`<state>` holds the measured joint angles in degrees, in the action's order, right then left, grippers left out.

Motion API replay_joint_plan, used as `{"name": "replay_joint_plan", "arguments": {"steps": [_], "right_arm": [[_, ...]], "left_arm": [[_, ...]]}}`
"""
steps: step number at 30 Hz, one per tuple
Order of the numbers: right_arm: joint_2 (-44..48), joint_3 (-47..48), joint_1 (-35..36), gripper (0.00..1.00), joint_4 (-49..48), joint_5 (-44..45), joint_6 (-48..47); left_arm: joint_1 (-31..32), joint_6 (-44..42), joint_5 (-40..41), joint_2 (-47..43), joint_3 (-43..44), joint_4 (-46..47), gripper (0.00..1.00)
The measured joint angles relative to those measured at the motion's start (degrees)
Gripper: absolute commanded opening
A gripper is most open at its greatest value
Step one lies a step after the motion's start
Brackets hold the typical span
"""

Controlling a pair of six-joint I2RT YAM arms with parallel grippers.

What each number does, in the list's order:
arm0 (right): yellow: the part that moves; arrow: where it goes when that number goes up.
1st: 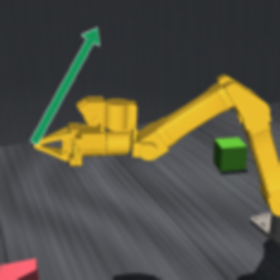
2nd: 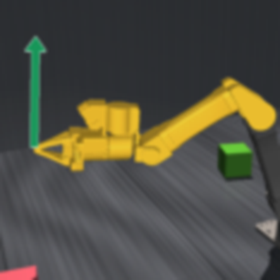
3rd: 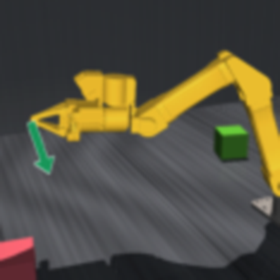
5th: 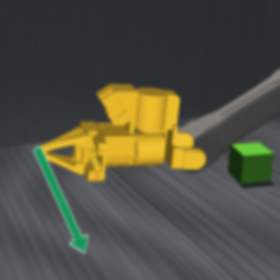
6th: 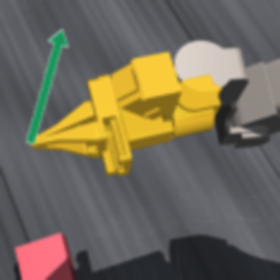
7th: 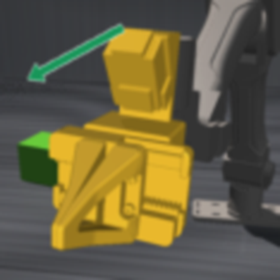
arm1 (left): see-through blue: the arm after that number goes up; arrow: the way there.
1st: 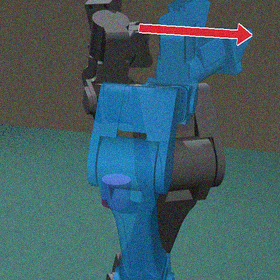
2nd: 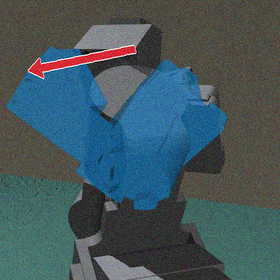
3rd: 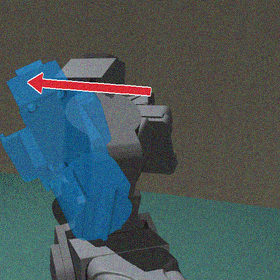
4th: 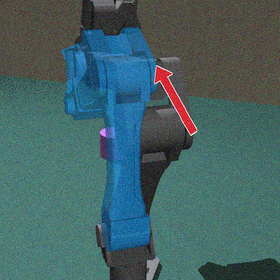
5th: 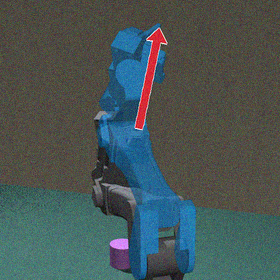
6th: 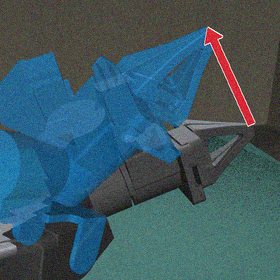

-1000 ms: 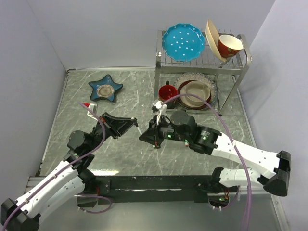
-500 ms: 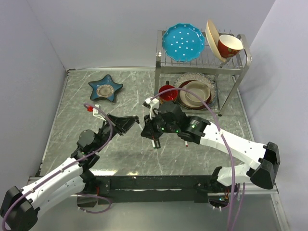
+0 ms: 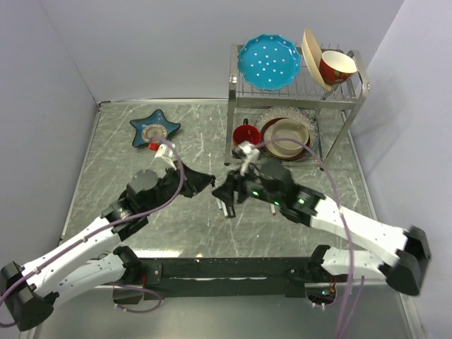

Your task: Insert the pens into the pen caps

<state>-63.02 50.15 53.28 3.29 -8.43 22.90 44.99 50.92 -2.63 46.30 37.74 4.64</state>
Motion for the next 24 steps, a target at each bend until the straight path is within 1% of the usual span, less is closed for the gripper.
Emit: {"name": "replay_joint_plan", "arguments": {"steps": [2, 5, 8, 10, 14, 17, 20, 23, 24], "right_arm": [[7.34, -6.1, -0.33, 0.78, -1.51, 0.13, 1.36], [18.05, -12.76, -0.44, 0.84, -1.38, 0.17, 3.39], [25.2, -15.78, -0.39, 0.91, -1.09, 0.22, 5.14], [28.59, -17.05, -0.39, 0.93, -0.72, 0.44, 6.19], [31.87, -17.66, -0.39, 0.96, 0.22, 1.81, 7.58], [32.0, -17.68, -0.39, 0.96, 1.57, 2.89, 8.39], [31.95, -17.86, -0.39, 0.96, 2.84, 3.72, 8.85], [31.63, -17.86, -0.39, 0.96, 3.67, 4.46, 9.01], [31.36, -17.84, -0.39, 0.96, 3.98, 4.63, 9.03]], "left_arm": [[-0.66, -3.06, 0.42, 2.43, 4.39, -4.76, 0.01], [-3.82, -6.21, 0.66, 5.42, 7.3, -8.44, 0.01], [-8.35, -8.15, 0.09, 9.42, 7.5, -10.12, 0.01], [-10.82, -9.05, -0.55, 13.14, 7.5, -10.32, 0.01], [-12.94, -11.32, -0.28, 22.36, 7.69, -10.8, 0.01], [-13.33, -12.74, 0.42, 29.42, 7.96, -11.67, 0.01], [-13.99, -13.77, 0.98, 34.4, 7.96, -11.96, 0.02], [-14.67, -14.27, 1.05, 38.01, 7.96, -11.82, 0.1], [-14.88, -14.34, 1.05, 39.17, 8.0, -11.82, 0.16]]}}
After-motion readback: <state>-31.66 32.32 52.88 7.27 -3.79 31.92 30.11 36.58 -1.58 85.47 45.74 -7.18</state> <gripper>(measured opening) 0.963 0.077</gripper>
